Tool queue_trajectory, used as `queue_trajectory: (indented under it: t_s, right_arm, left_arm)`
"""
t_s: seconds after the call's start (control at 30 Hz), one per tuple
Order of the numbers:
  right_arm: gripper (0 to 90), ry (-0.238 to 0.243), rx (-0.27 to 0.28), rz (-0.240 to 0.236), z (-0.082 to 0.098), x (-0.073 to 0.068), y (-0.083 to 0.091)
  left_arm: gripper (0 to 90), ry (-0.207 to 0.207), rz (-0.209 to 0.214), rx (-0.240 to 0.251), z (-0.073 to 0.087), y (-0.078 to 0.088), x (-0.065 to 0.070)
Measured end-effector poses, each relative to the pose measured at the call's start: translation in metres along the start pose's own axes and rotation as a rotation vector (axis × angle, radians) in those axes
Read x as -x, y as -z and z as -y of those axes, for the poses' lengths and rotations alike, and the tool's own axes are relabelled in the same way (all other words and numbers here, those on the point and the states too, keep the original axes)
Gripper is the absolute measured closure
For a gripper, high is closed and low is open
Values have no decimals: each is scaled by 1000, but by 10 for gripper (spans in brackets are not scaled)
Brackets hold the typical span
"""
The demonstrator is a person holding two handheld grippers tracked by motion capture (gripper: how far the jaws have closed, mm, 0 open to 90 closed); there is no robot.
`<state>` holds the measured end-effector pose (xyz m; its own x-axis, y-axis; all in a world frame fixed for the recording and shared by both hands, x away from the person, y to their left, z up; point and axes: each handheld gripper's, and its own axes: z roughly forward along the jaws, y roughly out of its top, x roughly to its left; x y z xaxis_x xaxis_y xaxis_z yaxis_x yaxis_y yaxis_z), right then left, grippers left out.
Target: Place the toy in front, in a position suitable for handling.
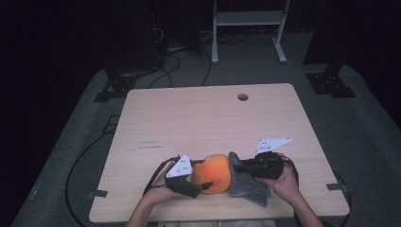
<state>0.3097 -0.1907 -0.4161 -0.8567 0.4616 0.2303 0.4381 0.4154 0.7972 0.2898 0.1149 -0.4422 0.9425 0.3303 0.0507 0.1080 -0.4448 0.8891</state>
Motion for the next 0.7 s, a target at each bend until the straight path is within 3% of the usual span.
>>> queue_trajectory:
  t_s: [0.1,0.2,0.27,0.37,0.47,0.53,0.63,0.7]
  right_arm:
    - [778,-39,-35,-27,7,6,-8]
    - [779,-44,-81,3,13,8,-8]
    - [779,-15,-68,21,11,2,-4]
    - [779,54,8,-5,-2,-14,2]
    - [778,98,-17,7,-5,-22,-5]
    - [779,74,-37,7,-1,-16,-7]
    - [779,57,-94,47,7,-5,-6]
    - [781,47,-86,37,9,-5,-3]
  left_arm:
    - [225,3,5,1,1,0,0]
    - [224,-1,5,0,0,-1,0]
    - [225,-6,1,-4,0,-1,1]
    - [224,2,-1,0,0,-2,1]
    - [224,-2,-2,-4,0,-1,1]
    - [224,4,-7,-2,-1,-3,1]
    - [222,4,-11,-5,-2,-3,1]
    - [220,-6,-19,-11,-2,-4,2]
